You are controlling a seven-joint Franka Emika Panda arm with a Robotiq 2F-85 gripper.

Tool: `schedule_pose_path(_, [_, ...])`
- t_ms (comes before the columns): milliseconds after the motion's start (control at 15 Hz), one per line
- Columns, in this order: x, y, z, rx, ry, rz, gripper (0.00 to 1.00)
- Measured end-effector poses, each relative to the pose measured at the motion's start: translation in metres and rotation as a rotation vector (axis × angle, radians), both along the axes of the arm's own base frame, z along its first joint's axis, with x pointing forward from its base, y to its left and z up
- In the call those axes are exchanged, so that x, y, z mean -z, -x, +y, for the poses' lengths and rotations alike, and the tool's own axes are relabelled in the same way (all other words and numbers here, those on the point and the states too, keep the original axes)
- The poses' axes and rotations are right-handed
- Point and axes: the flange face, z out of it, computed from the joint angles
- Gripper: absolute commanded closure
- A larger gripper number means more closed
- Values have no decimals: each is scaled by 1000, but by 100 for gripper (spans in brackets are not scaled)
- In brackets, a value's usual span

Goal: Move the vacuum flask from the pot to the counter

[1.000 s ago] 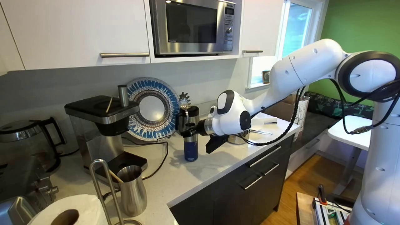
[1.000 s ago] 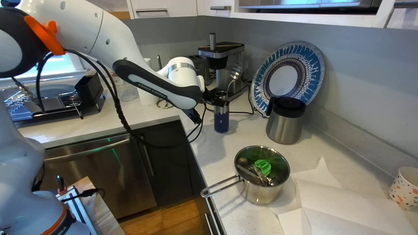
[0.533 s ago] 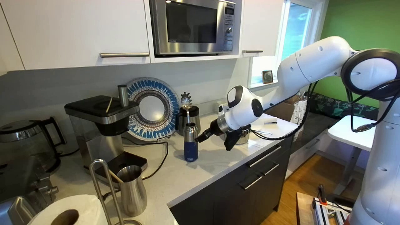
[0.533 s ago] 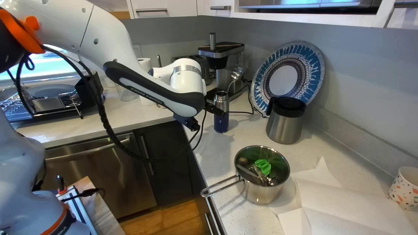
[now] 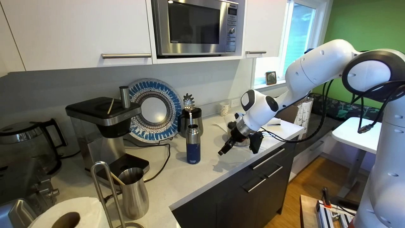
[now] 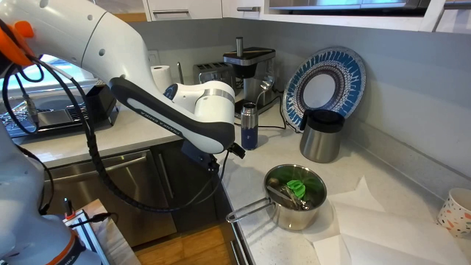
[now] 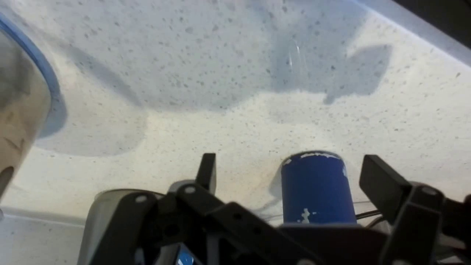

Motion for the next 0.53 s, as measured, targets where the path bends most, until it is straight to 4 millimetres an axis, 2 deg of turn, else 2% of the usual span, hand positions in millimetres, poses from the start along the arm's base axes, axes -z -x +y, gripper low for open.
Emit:
schedule_pose_path(267, [6, 16, -27, 46, 11, 50, 0])
schedule_pose_path(533, [6, 15, -26, 44, 11, 50, 0])
